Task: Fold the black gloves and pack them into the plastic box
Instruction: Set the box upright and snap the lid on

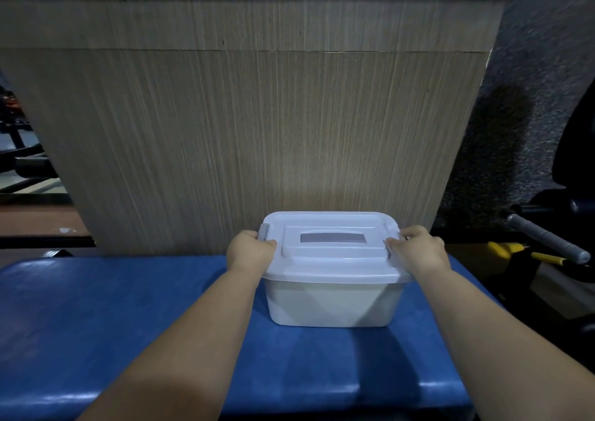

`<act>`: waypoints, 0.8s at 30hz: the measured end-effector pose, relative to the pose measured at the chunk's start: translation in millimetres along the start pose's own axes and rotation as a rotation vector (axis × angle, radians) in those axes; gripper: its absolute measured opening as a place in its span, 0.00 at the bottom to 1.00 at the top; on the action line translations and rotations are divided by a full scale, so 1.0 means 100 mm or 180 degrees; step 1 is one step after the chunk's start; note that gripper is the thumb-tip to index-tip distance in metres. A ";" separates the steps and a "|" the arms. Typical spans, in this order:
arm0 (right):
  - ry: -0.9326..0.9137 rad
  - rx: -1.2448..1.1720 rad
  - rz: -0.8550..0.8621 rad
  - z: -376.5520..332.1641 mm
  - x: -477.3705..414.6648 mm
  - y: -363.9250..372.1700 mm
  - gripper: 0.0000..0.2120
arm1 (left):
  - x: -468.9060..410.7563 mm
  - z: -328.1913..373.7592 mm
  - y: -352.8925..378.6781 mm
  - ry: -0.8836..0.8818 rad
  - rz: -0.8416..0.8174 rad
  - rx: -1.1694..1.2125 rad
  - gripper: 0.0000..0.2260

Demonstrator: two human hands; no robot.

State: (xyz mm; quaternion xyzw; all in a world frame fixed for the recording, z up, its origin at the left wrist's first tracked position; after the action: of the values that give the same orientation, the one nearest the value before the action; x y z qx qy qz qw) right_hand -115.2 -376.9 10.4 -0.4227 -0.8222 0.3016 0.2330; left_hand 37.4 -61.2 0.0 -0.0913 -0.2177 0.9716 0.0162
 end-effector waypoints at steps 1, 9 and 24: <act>0.0076 -0.0014 -0.0031 0.02 0.00 0.00 0.22 | 0.00 0.00 0.00 -0.0001 0.0003 0.0002 0.10; 0.0734 -0.0672 -0.0271 0.18 -0.01 0.09 0.32 | 0.01 0.00 0.03 0.0061 -0.0057 0.0073 0.14; 0.0198 0.0290 0.0049 0.02 -0.05 0.04 0.16 | 0.01 0.02 0.02 0.0062 -0.0052 -0.0018 0.16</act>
State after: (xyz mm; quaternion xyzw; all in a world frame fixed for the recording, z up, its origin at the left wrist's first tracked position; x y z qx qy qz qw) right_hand -111.9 -379.7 5.8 -0.4271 -0.7968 0.3272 0.2751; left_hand 35.8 -63.8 0.3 -0.0991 -0.2211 0.9699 0.0259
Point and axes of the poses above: each hand's wrist, its own x-axis away from the middle knuckle, its own y-axis out of the palm, z = x × y, the point moved 9 cm from there along -x, towards the middle knuckle, and after that the axes turned 9 degrees about y, right-handed, at the moved point
